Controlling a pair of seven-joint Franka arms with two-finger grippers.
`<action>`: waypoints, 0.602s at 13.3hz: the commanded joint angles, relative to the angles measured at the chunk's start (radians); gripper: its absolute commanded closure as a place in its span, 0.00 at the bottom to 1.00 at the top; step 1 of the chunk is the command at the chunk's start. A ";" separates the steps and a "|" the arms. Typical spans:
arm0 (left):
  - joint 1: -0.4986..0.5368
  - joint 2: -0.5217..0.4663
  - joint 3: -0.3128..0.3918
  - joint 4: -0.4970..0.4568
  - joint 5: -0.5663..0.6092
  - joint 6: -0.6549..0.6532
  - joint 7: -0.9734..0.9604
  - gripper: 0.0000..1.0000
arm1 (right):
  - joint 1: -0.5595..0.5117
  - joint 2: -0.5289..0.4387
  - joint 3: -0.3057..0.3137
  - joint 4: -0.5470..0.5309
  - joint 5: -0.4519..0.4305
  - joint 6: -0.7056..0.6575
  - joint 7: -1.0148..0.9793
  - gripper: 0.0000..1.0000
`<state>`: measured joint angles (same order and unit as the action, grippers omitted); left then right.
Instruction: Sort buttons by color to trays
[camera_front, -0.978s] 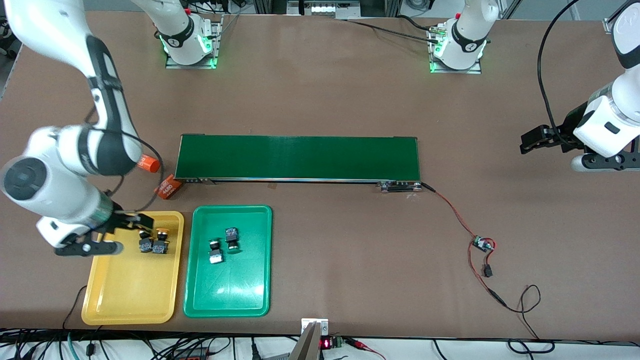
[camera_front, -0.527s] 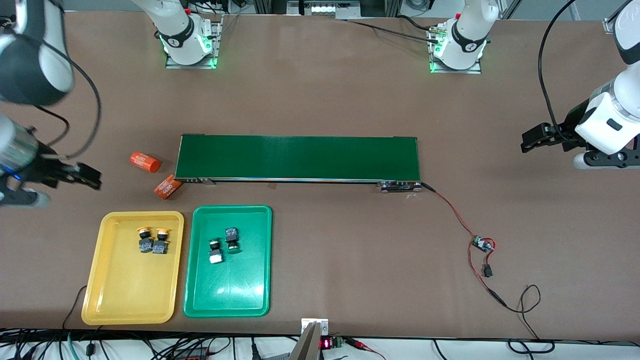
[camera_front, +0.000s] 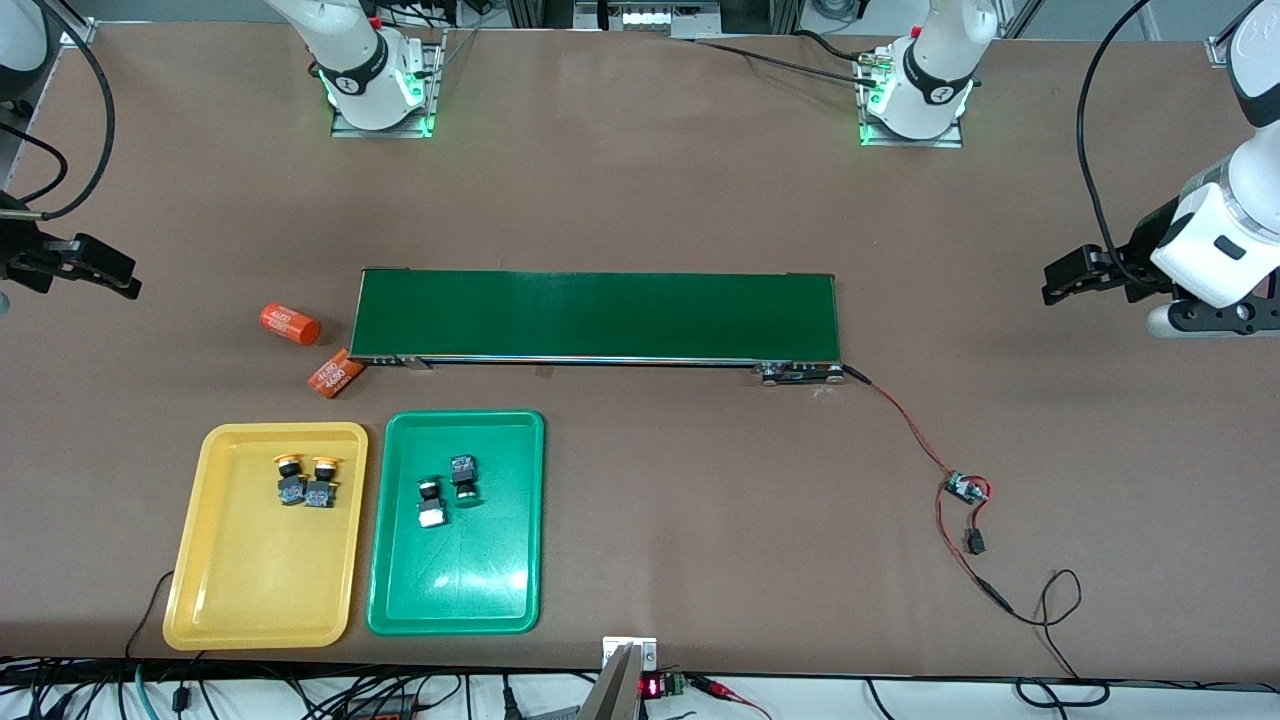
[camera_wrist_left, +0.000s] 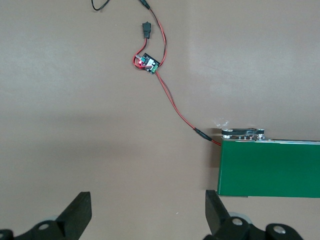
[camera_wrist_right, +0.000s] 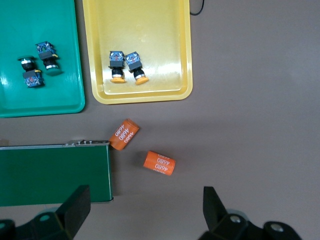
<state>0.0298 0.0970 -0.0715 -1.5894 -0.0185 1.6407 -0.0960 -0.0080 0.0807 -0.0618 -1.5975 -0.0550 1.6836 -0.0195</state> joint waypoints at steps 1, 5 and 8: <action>0.007 -0.014 -0.005 0.002 -0.006 -0.002 0.015 0.00 | -0.010 -0.022 0.013 -0.015 0.012 -0.060 -0.007 0.00; 0.007 -0.014 -0.007 0.002 -0.006 -0.004 0.015 0.00 | -0.009 -0.024 0.011 -0.015 0.006 -0.076 -0.007 0.00; 0.007 -0.014 -0.005 0.002 -0.006 -0.007 0.015 0.00 | -0.003 0.002 0.013 0.025 0.011 -0.076 -0.011 0.00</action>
<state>0.0298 0.0970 -0.0716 -1.5886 -0.0185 1.6415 -0.0960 -0.0078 0.0808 -0.0585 -1.5965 -0.0550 1.6208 -0.0195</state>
